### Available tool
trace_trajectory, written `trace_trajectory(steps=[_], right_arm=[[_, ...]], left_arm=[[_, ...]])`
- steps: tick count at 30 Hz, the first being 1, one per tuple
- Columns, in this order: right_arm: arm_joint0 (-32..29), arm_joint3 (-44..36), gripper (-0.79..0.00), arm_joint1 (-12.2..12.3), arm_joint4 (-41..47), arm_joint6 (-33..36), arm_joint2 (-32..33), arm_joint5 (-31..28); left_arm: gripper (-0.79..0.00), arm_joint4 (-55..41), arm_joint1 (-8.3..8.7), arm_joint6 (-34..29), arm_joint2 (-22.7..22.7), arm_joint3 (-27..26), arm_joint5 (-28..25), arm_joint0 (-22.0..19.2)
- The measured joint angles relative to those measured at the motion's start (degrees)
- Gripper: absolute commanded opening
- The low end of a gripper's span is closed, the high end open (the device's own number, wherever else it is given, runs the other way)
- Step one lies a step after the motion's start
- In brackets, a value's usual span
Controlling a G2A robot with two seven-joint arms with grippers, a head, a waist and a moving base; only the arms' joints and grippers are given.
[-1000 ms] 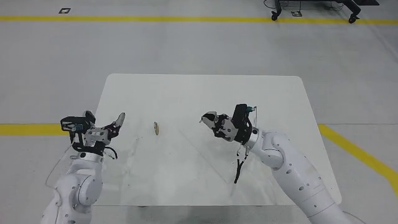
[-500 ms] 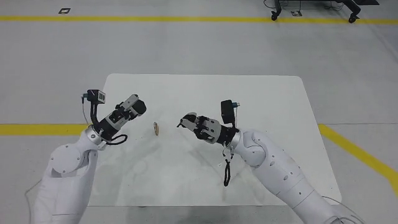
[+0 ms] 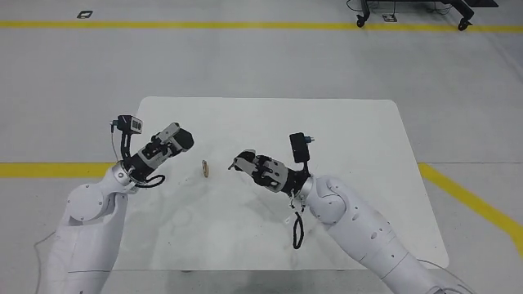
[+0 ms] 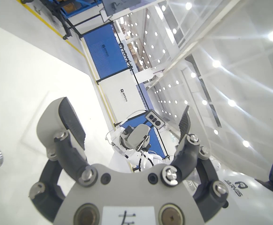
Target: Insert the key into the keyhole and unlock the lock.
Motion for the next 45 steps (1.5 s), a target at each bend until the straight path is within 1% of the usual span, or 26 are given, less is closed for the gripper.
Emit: trace_trajectory(steps=[1,2,4,5,8,9,14,18,20,21,24,29,32,33,35,43,44,45], right_arm=[[0.69,1.19,-0.785,-0.31,3.65,1.81,-1.01,0.74],[1.5,2.37,-0.785,-0.63,7.23,3.64,-1.96,1.65],[3.19,4.94,-0.785,-1.38,14.84,7.68,-3.94,3.21],[3.88,5.89,-0.785,-1.66,17.22,9.01,-4.5,3.38],[5.43,8.21,-0.785,-2.54,22.71,11.64,-5.92,2.11],[5.96,8.89,-0.785,-2.86,23.88,12.41,-6.37,1.54],[7.56,10.99,-0.785,-3.85,25.52,14.02,-7.25,0.15],[8.07,12.78,-0.785,-4.39,24.21,13.65,-7.12,0.5],[8.05,13.22,-0.785,-4.62,23.75,13.41,-7.13,0.51],[8.01,13.42,-0.785,-4.77,23.62,13.31,-7.16,0.45],[8.0,13.76,-0.785,-5.12,23.49,13.21,-7.14,0.2],[7.97,14.13,-0.785,-5.39,23.05,13.12,-6.44,-0.19],[7.66,14.15,-0.785,-5.42,22.66,12.97,-5.73,-0.43],[7.51,14.08,-0.785,-5.42,22.49,12.92,-5.45,-0.51],[7.28,13.93,-0.785,-5.41,22.19,12.89,-5.04,-0.53],[6.27,12.88,-0.785,-5.45,19.31,13.14,-3.89,0.85],[6.2,12.8,-0.496,-5.48,19.23,13.19,-3.81,0.9],[6.13,12.73,0.0,-5.51,19.11,13.26,-3.66,0.91]], left_arm=[[0.0,1.73,0.07,-1.06,0.56,-0.06,-0.86,-0.27],[-0.065,3.08,0.12,-2.08,1.15,0.0,-1.68,-0.47],[-0.249,3.78,0.2,-3.97,2.03,0.39,-3.36,-0.72],[-0.268,3.77,0.25,-4.59,2.19,0.41,-4.14,-0.71],[-0.369,3.44,0.4,-6.52,2.85,0.18,-5.71,-0.42],[-0.394,4.0,0.45,-7.0,3.25,0.05,-5.94,-0.4],[-0.443,6.23,0.57,-7.65,5.19,-0.28,-6.07,-0.77],[-0.529,7.08,0.7,-7.62,6.19,-0.5,-6.64,-0.73],[-0.585,7.67,0.8,-7.31,6.22,-0.51,-6.69,-0.76],[-0.628,7.95,0.87,-7.09,6.25,-0.54,-6.77,-0.75],[-0.662,8.84,1.07,-7.07,6.22,-0.65,-7.12,-0.78],[-0.656,9.3,1.41,-7.64,6.26,-0.67,-7.58,-0.71],[-0.683,9.41,1.59,-8.0,6.48,-0.82,-7.94,-0.58],[-0.699,9.56,1.65,-7.96,6.57,-0.85,-8.03,-0.56],[-0.785,9.55,1.74,-7.93,6.72,-0.89,-8.11,-0.57],[-0.785,9.5,2.15,-7.76,7.18,-0.79,-8.54,-0.66],[-0.785,9.72,2.19,-7.55,7.18,-0.77,-8.57,-0.65],[-0.785,10.12,2.25,-7.1,7.16,-0.73,-8.56,-0.62]])
